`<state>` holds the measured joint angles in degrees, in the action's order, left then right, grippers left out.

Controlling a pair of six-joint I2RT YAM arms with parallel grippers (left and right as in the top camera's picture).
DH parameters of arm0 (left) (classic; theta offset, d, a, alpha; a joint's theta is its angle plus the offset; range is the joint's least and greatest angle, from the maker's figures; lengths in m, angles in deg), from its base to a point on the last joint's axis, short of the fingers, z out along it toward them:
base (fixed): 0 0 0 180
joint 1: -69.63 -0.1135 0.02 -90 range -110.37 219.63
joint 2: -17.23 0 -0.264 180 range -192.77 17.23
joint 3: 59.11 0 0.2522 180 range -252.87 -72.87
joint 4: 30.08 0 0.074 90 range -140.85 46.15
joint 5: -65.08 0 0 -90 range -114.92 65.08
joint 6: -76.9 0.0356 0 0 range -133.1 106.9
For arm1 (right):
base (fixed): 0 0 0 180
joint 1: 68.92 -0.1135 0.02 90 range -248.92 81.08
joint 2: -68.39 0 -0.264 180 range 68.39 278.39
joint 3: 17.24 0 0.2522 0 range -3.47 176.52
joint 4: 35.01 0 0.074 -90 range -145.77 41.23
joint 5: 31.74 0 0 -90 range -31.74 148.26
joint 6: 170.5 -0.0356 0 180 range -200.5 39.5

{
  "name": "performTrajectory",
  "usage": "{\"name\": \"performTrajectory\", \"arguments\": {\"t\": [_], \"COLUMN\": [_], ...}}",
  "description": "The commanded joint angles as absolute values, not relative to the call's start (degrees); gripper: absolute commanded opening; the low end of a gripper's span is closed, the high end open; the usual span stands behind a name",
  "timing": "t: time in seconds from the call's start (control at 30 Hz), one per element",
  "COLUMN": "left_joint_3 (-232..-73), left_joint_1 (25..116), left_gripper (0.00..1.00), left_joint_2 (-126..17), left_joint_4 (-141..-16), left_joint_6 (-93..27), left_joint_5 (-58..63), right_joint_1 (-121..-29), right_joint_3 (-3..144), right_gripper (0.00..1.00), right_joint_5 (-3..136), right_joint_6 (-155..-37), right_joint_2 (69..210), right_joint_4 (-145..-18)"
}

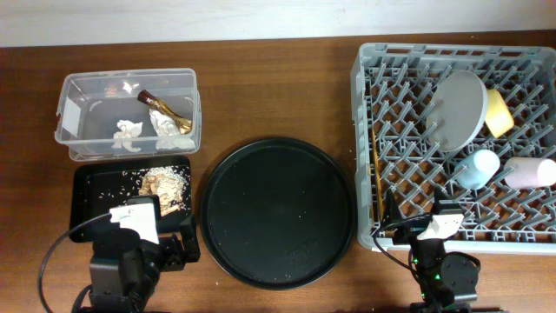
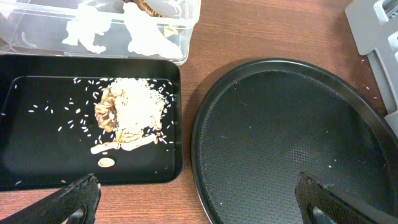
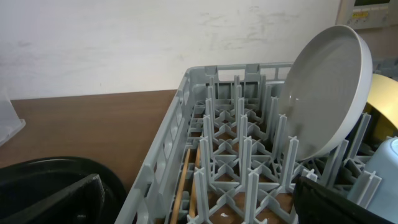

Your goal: Sort waste into correct bins and load items into the dishwasher rack

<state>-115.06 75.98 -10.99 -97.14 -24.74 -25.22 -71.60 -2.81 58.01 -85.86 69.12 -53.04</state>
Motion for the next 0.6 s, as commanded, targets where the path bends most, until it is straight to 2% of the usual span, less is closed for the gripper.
{"name": "performTrajectory", "arguments": {"t": [0.0, 0.33, 0.47, 0.57], "left_joint_3": [-114.8, -114.5, -109.9, -100.9], "left_joint_1": [76.0, 76.0, 76.0, 76.0], "left_gripper": [0.99, 0.99, 0.99, 0.99], "left_joint_2": [-10.7, -10.0, -4.5, 3.4], "left_joint_4": [-97.1, -97.1, -97.2, -91.9], "left_joint_6": [-25.1, -25.1, -25.1, -25.1], "left_joint_5": [-25.6, -25.6, -25.8, -25.7], "right_joint_1": [-71.9, -71.9, -71.9, -71.9], "right_joint_3": [-3.2, -3.2, -3.2, -3.2], "right_gripper": [0.98, 0.98, 0.98, 0.98], "right_joint_5": [56.9, 56.9, 56.9, 56.9], "right_joint_6": [-85.6, -85.6, -85.6, -85.6], "right_joint_2": [68.9, 68.9, 68.9, 68.9], "right_joint_4": [-53.3, -53.3, -53.3, -53.3]}}
